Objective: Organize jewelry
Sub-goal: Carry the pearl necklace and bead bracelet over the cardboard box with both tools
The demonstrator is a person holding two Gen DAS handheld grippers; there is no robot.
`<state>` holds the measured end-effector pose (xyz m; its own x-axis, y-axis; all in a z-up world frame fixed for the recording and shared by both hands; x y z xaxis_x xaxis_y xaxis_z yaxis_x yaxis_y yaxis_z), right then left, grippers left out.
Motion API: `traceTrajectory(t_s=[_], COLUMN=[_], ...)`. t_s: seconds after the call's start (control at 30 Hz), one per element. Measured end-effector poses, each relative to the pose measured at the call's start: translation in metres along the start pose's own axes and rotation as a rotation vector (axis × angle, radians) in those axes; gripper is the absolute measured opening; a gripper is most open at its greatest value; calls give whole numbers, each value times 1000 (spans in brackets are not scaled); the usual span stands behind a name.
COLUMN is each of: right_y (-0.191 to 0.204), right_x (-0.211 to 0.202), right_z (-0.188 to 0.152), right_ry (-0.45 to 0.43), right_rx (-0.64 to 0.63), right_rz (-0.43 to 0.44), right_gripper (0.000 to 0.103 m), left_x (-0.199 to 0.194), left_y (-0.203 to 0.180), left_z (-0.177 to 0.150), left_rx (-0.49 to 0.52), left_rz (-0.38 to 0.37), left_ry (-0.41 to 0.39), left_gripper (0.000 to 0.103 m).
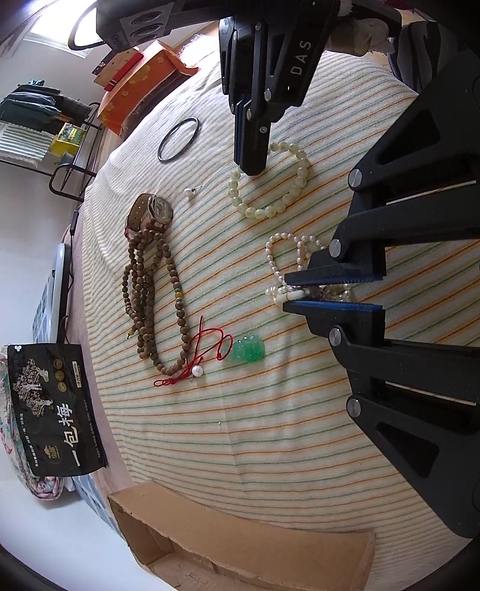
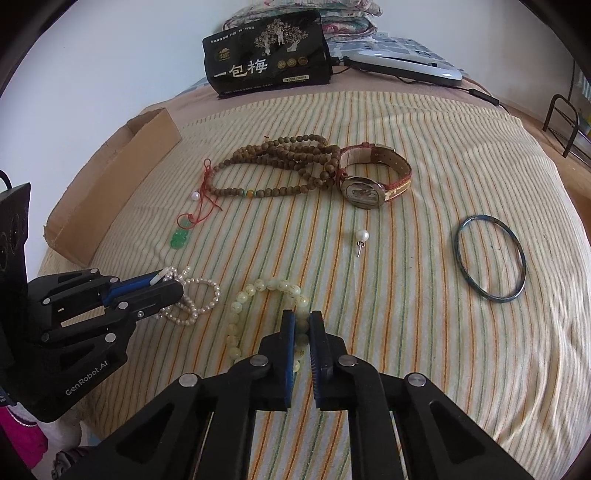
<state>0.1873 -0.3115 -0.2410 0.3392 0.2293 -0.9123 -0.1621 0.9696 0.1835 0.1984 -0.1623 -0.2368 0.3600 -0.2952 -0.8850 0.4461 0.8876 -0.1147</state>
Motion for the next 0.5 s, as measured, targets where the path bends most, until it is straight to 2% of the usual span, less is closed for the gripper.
traceTrajectory(t_s=[0.5], right_y=[23], right_x=[-49], right_z=[5], right_ry=[-105], right_rx=[-40], right_rz=[-2], right_gripper=[5], left_x=[-52], left_y=[13], left_z=[2], left_rx=[-46], left_rz=[2], left_ry=[-95], left_gripper=[5])
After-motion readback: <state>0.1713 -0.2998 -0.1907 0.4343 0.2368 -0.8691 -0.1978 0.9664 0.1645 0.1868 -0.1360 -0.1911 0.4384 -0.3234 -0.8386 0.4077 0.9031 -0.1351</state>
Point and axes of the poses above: each gripper's, at about its wrist camera, not at the fingertips, and x roughly the way its jaws point, y to its left, z to its top, the point moved 5 cm from there along x, roughly the way its jaws point, and after that the axes turned 7 degrees about y, right-handed, at the moved point
